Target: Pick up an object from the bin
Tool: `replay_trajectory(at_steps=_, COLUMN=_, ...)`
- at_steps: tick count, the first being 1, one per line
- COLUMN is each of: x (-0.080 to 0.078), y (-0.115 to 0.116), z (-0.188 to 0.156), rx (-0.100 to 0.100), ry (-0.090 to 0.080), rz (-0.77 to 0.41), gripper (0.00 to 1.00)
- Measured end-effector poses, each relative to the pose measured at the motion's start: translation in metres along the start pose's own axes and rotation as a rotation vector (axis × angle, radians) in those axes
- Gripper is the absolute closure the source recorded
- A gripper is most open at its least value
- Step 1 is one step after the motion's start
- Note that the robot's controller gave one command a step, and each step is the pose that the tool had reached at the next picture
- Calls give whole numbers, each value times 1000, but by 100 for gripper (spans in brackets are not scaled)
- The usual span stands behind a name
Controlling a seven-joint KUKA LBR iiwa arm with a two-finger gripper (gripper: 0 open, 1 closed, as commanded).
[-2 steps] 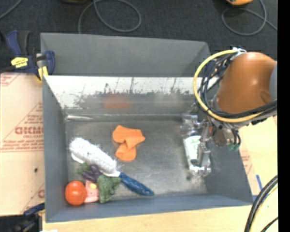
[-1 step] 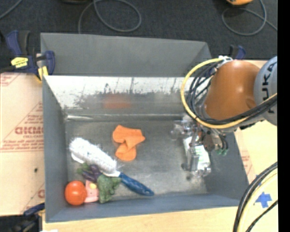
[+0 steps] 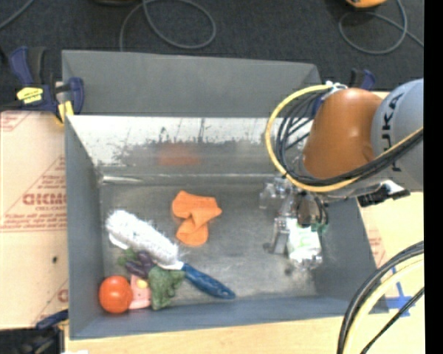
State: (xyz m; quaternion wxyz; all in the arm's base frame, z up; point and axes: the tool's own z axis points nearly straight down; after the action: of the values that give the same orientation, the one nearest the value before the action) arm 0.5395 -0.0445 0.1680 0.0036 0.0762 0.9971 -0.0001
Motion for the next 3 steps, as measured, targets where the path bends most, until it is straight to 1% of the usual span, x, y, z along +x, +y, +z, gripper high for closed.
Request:
replay_trajectory(at_steps=1, x=-2, y=7, z=4, rx=0, ry=-6, rz=34, gripper=0)
replay_trajectory(at_steps=2, x=6, y=6, z=39, rx=0, ry=-3, rz=-189, gripper=0)
replay_trajectory(at_steps=3, x=-7, y=44, z=40, rx=4, ry=-2, rz=-337, gripper=0)
